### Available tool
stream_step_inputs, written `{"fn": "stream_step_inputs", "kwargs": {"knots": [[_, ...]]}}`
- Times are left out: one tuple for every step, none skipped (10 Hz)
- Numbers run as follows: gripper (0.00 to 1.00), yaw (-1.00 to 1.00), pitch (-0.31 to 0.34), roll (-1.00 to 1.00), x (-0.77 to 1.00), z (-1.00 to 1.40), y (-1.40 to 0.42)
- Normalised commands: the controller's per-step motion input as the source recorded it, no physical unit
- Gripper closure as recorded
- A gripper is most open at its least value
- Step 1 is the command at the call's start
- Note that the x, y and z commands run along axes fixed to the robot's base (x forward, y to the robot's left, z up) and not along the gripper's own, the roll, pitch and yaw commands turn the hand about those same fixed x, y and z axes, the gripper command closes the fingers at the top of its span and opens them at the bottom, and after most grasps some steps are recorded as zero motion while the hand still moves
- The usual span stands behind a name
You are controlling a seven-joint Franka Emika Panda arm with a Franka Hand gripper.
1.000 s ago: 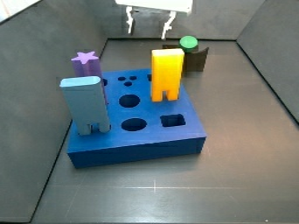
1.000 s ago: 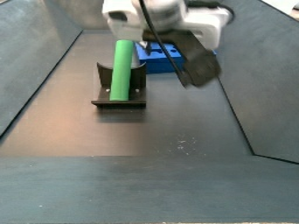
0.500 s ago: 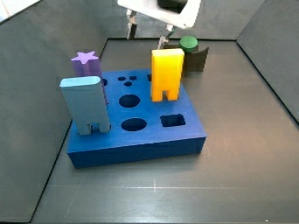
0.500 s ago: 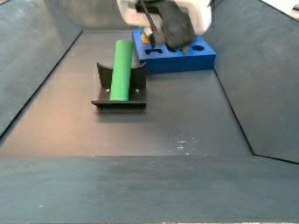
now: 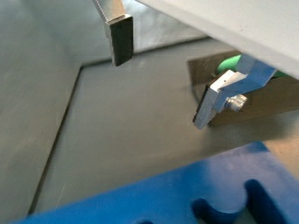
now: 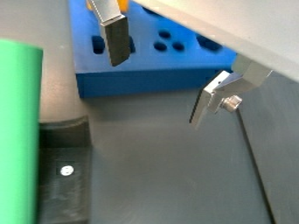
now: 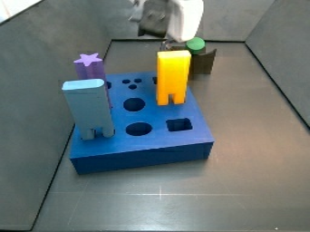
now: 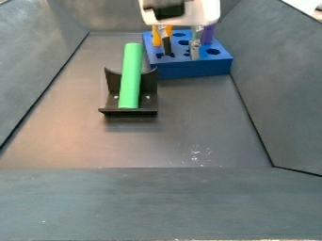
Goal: Pick up the oval object. Move up. Place the oval object on the fixture. Regrasp the oval object. Move to above the board. Insert the oval object.
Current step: Regrasp the oval object.
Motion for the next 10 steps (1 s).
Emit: {"fn": "stream_step_inputs", "kwargs": {"knots": [[0.00, -0.97, -0.229, 1.00, -0.05, 0.00, -0.01], [0.00, -0.97, -0.219, 1.00, -0.05, 0.00, -0.01], [0.00, -0.99, -0.192, 1.00, -0.05, -0.01, -0.01], [0.00, -1.00, -0.137, 0.98, -0.05, 0.00, 0.00], [0.00, -1.00, -0.047, 0.96, -0.05, 0.01, -0.01], [0.00, -1.00, 0.016, 0.96, -0.05, 0.01, -0.01], [0.00, -1.00, 0.179, 0.94, -0.04, 0.01, -0.01], [0.00, -1.00, 0.337, 0.93, -0.03, 0.00, -0.01], [0.00, -0.78, 0.530, 0.75, -0.01, -0.03, -0.01], [0.00, -0.56, 0.649, 0.57, 0.01, -0.03, -0.01]]}}
